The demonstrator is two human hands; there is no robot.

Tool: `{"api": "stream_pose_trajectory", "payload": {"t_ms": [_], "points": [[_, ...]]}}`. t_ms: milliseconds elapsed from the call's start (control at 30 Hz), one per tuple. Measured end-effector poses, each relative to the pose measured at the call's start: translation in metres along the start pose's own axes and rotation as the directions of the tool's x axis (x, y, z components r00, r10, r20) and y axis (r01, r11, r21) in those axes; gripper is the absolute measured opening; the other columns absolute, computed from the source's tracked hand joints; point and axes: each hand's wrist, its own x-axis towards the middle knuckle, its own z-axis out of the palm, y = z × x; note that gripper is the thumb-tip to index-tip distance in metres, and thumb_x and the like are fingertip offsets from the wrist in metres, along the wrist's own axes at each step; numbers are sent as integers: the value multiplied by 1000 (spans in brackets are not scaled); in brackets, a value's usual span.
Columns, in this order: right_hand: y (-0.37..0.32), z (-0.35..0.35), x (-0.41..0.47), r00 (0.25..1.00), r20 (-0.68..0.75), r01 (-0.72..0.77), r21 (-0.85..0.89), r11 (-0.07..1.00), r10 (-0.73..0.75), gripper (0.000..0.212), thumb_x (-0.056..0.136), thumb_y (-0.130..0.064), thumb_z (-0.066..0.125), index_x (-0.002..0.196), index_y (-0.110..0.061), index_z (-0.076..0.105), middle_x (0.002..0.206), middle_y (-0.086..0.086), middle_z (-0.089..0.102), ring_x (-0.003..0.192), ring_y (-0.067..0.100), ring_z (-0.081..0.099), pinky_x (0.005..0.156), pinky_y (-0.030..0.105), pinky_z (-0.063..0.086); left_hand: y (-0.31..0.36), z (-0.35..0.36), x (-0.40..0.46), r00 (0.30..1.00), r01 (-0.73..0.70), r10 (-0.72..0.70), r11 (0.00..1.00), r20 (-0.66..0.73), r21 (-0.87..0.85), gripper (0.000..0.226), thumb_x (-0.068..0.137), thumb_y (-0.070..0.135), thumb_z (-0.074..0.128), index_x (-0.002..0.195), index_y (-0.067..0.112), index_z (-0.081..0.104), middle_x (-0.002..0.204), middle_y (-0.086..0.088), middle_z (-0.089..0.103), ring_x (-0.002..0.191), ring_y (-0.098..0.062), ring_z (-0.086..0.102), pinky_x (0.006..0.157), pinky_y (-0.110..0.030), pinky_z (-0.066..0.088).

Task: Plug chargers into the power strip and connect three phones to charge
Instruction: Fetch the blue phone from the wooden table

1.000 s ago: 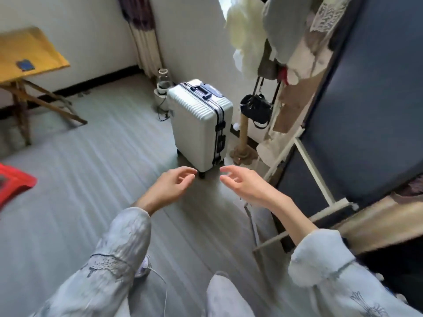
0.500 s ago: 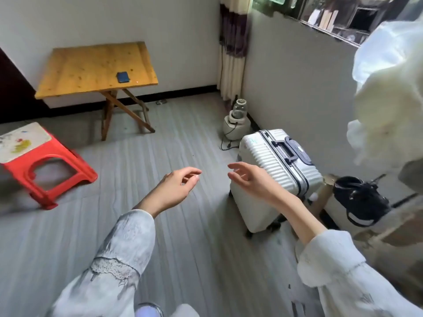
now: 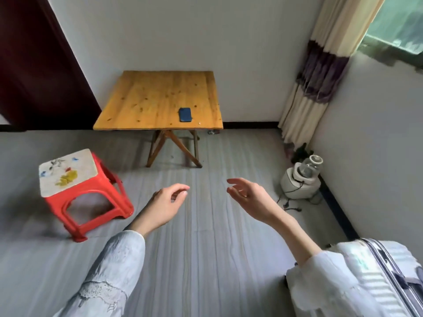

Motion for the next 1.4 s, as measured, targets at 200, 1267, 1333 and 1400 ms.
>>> {"api": "stream_pose_trajectory", "payload": {"t_ms": [200, 1267, 1333, 1400], "points": [[3, -19, 151, 1000, 19, -17, 11, 1000, 17, 34, 91, -30, 48, 122, -17, 52, 115, 4, 65, 98, 12, 61, 76, 15, 38, -21, -28, 141, 999, 38, -36, 996, 19, -76, 19, 91, 20, 49, 105, 22, 62, 100, 6, 65, 97, -9, 61, 84, -16, 41], [177, 83, 757, 908, 178, -263, -461, 848, 379, 62, 92, -45, 34, 144, -27, 7, 155, 5, -4, 141, 29, -7, 113, 50, 6, -219, 20, 756, 850, 513, -526, 816, -28, 266, 88, 84, 49, 52, 146, 16, -2, 155, -15, 7, 141, -33, 11, 111, -48, 20], [186, 88, 760, 890, 210, -266, -482, 835, 405, 62, 92, -46, 34, 144, -28, 6, 155, 6, -8, 141, 30, -8, 114, 51, 5, -223, 31, 761, 848, 508, -528, 784, -48, 356, 91, 82, 51, 53, 146, 19, -4, 154, -18, 3, 138, -35, 12, 110, -49, 18], [191, 90, 756, 876, 240, -256, -505, 824, 419, 61, 92, -48, 30, 144, -29, 5, 155, 6, -9, 141, 30, -7, 114, 50, 8, -224, 38, 761, 856, 487, -511, 746, -79, 455, 90, 82, 48, 55, 146, 21, -3, 153, -20, 5, 135, -35, 16, 107, -47, 21]]}}
